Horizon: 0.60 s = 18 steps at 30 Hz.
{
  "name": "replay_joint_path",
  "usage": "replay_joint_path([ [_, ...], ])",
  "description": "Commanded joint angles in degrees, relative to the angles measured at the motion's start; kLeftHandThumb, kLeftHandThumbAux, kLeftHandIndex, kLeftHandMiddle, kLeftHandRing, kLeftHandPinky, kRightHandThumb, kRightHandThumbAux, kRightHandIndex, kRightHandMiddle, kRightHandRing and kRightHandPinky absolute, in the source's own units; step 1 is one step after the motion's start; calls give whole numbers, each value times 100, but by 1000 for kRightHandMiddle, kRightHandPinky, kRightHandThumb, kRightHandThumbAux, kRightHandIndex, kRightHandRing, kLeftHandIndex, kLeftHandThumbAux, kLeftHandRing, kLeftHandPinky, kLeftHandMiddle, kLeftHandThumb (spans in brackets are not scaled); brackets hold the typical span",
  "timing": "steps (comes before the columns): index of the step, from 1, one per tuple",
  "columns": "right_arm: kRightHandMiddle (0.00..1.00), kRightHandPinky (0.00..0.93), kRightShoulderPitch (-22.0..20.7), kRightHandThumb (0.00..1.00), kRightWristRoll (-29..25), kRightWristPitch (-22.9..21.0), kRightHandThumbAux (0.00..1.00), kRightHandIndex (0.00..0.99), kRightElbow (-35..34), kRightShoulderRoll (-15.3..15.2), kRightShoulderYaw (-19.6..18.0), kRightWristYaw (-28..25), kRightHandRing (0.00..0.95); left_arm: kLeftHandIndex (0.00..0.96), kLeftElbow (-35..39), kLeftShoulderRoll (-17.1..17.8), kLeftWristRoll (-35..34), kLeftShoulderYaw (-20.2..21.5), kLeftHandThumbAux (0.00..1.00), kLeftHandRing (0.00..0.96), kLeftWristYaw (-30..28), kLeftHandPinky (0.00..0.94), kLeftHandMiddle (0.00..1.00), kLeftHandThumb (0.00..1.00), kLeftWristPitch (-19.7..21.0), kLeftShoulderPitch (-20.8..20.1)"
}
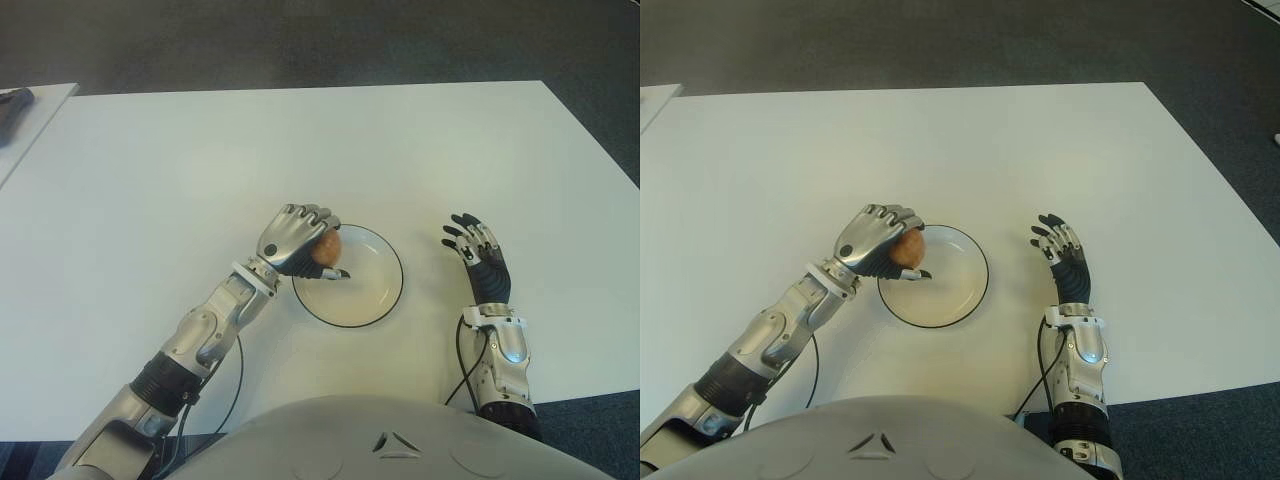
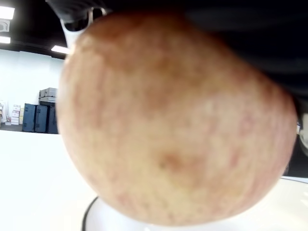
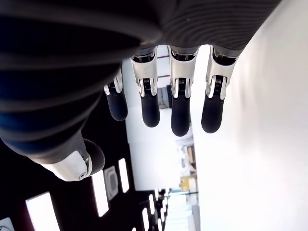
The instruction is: Put the apples into the plate.
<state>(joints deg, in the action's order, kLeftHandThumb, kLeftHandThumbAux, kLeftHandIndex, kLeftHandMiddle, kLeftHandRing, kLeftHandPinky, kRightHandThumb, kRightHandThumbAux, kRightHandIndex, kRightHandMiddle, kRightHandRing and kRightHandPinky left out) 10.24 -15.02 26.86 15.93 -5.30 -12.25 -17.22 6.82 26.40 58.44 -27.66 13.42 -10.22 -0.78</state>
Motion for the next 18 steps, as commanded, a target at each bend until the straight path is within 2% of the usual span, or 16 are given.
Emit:
replay_joint_path([
  [1, 217, 296, 135, 416, -72, -202, 580, 153, 12, 104, 49, 4, 249, 383, 61, -8, -10, -60, 650, 534, -350, 789, 499, 949, -72, -57],
  [8, 217, 291, 179, 409, -72, -237, 576, 153, -82, 127, 60, 21, 249, 382, 149, -103, -8, -155, 651, 530, -964, 789, 499, 948, 41, 51],
  [18, 218, 289, 207, 405, -35, -318, 571, 158, -166, 130, 83, 53, 248, 385, -278, -292, 0, -331, 650, 527, -826, 781, 505, 950, -51, 56],
])
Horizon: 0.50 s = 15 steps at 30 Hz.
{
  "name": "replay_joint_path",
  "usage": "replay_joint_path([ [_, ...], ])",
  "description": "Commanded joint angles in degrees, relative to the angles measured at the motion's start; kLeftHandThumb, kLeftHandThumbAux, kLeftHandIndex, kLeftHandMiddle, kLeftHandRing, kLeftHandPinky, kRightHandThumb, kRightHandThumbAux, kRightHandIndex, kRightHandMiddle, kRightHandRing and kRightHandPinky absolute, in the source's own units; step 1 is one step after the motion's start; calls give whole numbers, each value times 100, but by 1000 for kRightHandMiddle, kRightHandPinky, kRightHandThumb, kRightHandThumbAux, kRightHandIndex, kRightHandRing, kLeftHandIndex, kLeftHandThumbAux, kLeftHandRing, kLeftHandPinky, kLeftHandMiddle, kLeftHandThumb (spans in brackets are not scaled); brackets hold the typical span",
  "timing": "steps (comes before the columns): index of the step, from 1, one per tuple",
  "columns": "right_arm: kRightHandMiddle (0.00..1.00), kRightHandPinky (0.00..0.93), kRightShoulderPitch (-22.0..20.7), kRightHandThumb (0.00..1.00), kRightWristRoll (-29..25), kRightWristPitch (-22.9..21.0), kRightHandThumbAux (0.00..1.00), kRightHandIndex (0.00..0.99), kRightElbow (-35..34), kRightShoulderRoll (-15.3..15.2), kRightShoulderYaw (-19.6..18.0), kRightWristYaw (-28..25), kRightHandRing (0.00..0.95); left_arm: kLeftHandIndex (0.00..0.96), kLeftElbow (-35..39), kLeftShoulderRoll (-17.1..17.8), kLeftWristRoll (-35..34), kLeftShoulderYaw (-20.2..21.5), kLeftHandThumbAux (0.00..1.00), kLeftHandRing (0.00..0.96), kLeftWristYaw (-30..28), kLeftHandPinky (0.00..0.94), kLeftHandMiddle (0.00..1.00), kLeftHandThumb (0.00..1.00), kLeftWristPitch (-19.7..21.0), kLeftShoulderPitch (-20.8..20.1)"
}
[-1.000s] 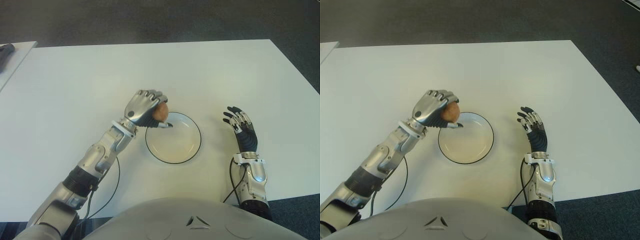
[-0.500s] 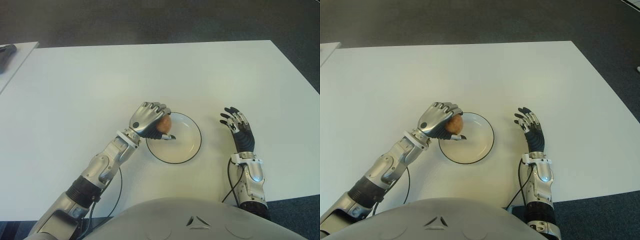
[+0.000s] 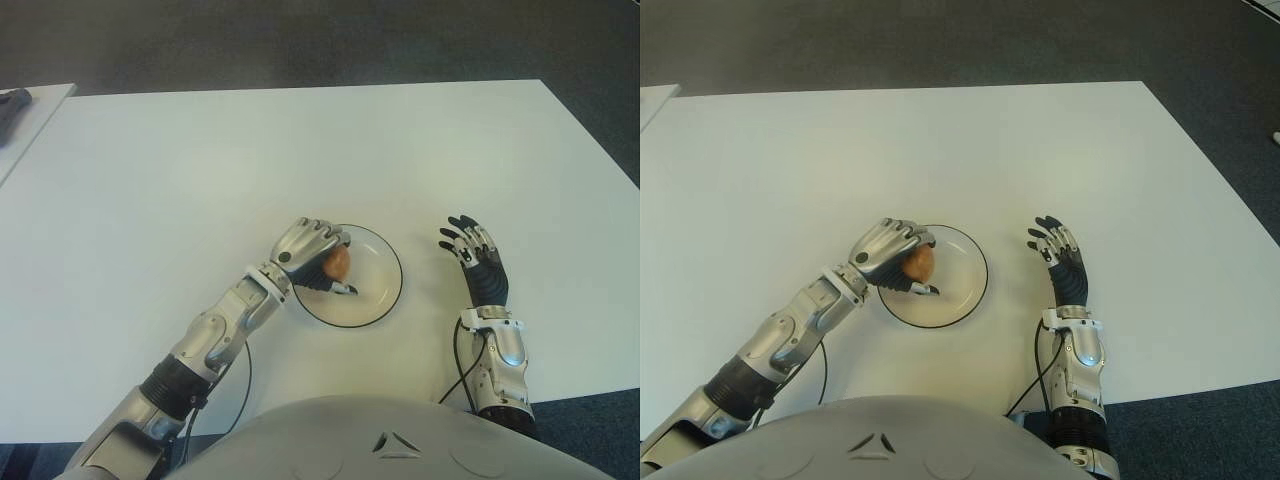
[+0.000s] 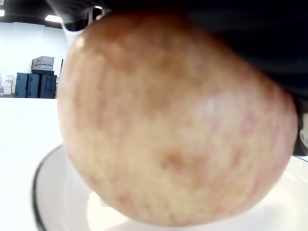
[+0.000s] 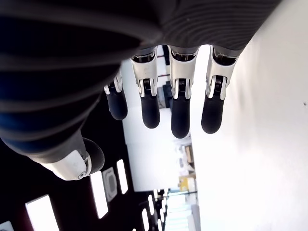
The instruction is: Put the apples into the plate.
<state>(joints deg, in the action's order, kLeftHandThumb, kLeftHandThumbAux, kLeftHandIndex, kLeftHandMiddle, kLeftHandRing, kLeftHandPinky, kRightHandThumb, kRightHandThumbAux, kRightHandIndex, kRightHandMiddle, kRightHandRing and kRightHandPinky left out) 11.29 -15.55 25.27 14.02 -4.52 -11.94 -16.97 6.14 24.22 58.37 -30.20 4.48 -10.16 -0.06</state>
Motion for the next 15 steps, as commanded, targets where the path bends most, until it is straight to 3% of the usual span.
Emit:
replay_joint_path([
  [1, 218, 288, 99, 407, 6, -150, 573, 158, 29, 59, 52, 20, 247, 385, -270, -101, 19, -105, 650, 526, 114, 780, 505, 950, -82, -31],
  [11, 218, 291, 135, 415, -25, -247, 576, 162, -88, 86, 79, 39, 248, 386, -455, -190, 65, -247, 650, 526, -47, 782, 508, 950, -81, -138],
  [15, 215, 278, 98, 408, -94, -68, 578, 165, 95, 76, 37, -86, 242, 386, -513, -228, 68, -296, 649, 526, -69, 783, 510, 950, -54, -175],
])
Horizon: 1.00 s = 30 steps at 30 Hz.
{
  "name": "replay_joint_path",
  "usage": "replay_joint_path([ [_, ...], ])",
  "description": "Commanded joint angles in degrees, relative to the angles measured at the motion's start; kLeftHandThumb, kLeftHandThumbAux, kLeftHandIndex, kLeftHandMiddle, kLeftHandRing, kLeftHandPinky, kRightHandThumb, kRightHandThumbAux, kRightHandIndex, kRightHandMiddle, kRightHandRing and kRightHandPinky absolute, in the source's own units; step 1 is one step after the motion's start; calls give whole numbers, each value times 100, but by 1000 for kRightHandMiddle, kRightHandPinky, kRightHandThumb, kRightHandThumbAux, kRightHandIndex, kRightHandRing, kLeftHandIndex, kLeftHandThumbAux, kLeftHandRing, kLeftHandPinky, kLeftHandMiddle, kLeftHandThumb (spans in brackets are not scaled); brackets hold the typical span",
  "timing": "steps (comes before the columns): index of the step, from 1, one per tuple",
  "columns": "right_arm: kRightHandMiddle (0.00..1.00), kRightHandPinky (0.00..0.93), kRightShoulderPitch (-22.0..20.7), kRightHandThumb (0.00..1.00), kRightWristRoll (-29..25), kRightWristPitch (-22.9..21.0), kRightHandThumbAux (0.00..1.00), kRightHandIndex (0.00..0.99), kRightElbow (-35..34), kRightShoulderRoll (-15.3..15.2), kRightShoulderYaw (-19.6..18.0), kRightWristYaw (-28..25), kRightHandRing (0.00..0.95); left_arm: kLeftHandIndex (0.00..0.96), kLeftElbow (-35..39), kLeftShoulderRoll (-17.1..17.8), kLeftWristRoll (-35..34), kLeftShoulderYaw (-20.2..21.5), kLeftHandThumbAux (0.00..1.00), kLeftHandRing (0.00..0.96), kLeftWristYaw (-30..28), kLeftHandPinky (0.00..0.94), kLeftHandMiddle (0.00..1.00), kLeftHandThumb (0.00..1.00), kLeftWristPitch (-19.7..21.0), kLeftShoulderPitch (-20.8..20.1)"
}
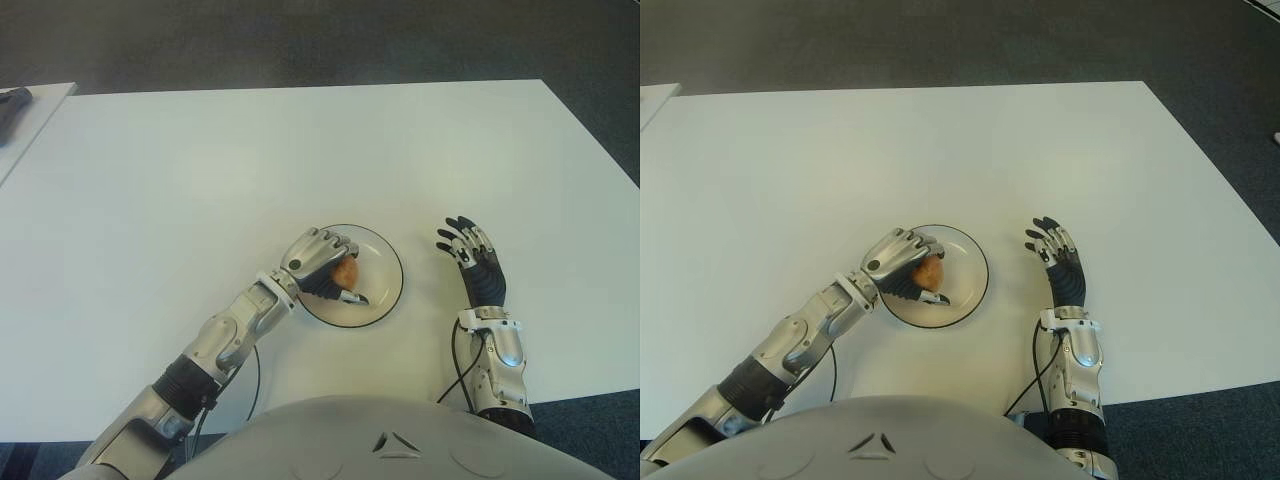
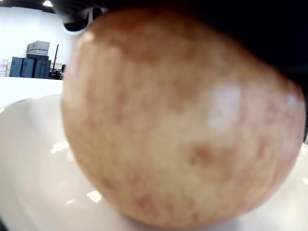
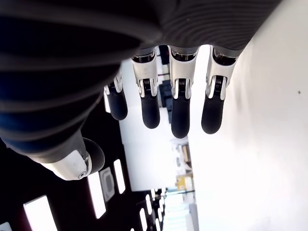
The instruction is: Put the apples into the plate.
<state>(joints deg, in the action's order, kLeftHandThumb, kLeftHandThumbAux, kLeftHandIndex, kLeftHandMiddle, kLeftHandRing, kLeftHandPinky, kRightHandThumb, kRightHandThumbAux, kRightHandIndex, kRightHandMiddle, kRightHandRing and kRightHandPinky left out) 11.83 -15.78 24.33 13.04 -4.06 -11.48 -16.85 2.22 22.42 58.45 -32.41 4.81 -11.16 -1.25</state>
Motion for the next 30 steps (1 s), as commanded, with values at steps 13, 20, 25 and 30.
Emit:
replay_joint_path([
  [13, 216, 280, 4, 407, -66, 78, 591, 174, 206, 66, -2, -129, 239, 395, -292, -224, -6, -44, 647, 509, 378, 631, 539, 948, -22, -7],
  [20, 218, 287, 14, 422, -39, -108, 592, 170, 116, 77, 5, -20, 243, 226, -389, -134, 239, -136, 509, 227, 518, 248, 253, 395, -34, -87],
  [25, 214, 275, 13, 423, -73, -79, 595, 168, 117, 84, 8, -67, 239, 57, -4, -11, 192, -17, 395, 38, 216, 49, 53, 138, -8, -120],
  [30, 214, 281, -12, 429, -55, -86, 598, 170, 130, 81, 5, -54, 241, 9, 109, -10, 181, -10, 316, 6, 95, 8, 8, 45, 36, -96],
])
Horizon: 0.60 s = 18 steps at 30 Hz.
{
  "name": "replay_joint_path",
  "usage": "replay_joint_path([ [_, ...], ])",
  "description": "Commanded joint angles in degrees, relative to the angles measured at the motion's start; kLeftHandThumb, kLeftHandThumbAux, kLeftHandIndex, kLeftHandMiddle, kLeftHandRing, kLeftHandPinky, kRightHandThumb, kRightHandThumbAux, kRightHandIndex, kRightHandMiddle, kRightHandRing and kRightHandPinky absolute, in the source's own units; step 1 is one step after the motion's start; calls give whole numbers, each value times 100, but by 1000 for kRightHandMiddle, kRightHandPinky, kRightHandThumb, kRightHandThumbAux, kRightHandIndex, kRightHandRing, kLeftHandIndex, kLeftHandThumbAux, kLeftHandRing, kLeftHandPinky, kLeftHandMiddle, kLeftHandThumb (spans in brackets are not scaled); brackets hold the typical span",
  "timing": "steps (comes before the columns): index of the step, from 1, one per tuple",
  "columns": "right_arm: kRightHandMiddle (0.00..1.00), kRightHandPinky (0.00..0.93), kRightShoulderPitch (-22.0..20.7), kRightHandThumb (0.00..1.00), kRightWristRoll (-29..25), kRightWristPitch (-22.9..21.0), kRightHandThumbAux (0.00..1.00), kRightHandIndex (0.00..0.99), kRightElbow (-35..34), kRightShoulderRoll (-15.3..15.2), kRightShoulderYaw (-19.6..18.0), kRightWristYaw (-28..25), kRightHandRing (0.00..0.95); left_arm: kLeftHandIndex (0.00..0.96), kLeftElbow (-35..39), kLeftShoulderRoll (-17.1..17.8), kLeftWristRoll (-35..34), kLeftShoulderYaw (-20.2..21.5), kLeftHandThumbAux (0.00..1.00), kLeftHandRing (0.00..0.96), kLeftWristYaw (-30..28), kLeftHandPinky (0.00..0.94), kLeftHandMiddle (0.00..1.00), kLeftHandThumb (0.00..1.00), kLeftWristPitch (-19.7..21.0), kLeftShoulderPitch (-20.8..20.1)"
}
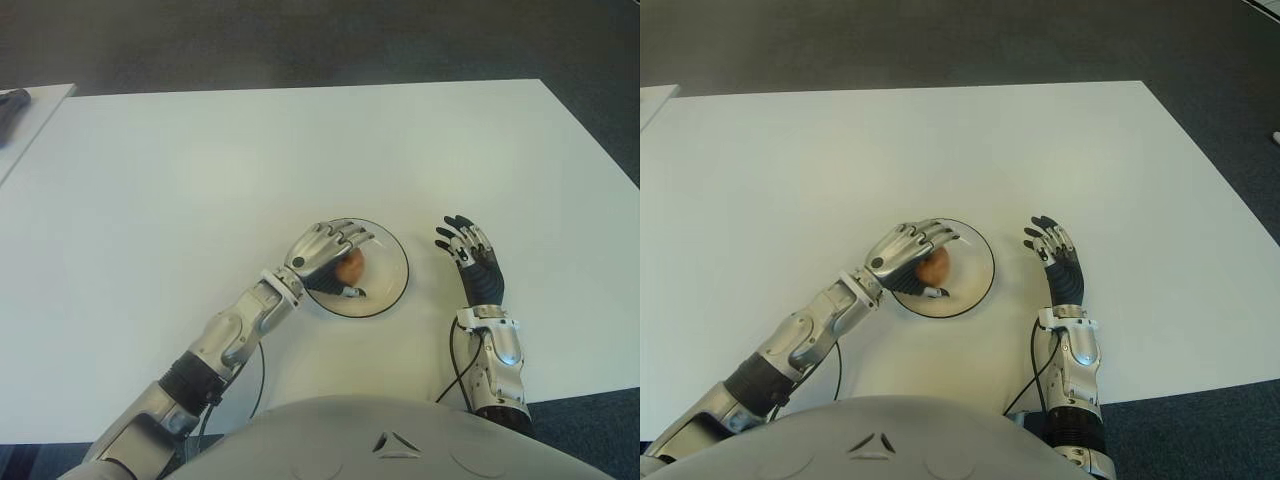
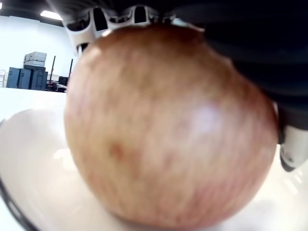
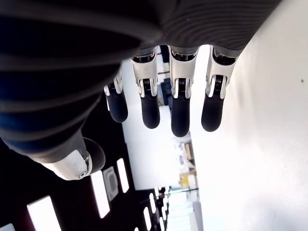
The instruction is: Put the apples into the plate.
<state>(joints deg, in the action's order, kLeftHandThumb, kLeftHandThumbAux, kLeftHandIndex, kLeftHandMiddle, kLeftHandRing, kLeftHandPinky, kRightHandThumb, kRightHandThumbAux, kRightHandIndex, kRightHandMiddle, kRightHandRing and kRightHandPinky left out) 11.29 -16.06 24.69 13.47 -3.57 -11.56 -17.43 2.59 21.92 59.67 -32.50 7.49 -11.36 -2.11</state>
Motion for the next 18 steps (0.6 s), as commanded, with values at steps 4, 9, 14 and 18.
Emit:
replay_joint_path([
  [4, 214, 283, -2, 435, -46, -59, 599, 170, 170, 43, 4, -29, 240, 1, 184, 22, 13, 30, 280, 1, -269, 1, 1, 22, 113, 24],
  [9, 213, 289, -24, 439, -76, -63, 595, 166, 201, 41, -7, -60, 242, 0, 217, 4, -34, 50, 253, 0, -297, 0, 0, 16, 134, 33],
  [14, 210, 283, -64, 425, -117, 9, 593, 169, 260, 41, -29, -145, 238, 0, 225, -9, -46, 61, 238, 0, -266, 0, 0, 24, 129, 28],
  [18, 209, 282, -81, 417, -108, 30, 597, 170, 289, 37, -42, -168, 236, 0, 252, -15, -64, 74, 235, 0, -275, 0, 0, 33, 134, 30],
])
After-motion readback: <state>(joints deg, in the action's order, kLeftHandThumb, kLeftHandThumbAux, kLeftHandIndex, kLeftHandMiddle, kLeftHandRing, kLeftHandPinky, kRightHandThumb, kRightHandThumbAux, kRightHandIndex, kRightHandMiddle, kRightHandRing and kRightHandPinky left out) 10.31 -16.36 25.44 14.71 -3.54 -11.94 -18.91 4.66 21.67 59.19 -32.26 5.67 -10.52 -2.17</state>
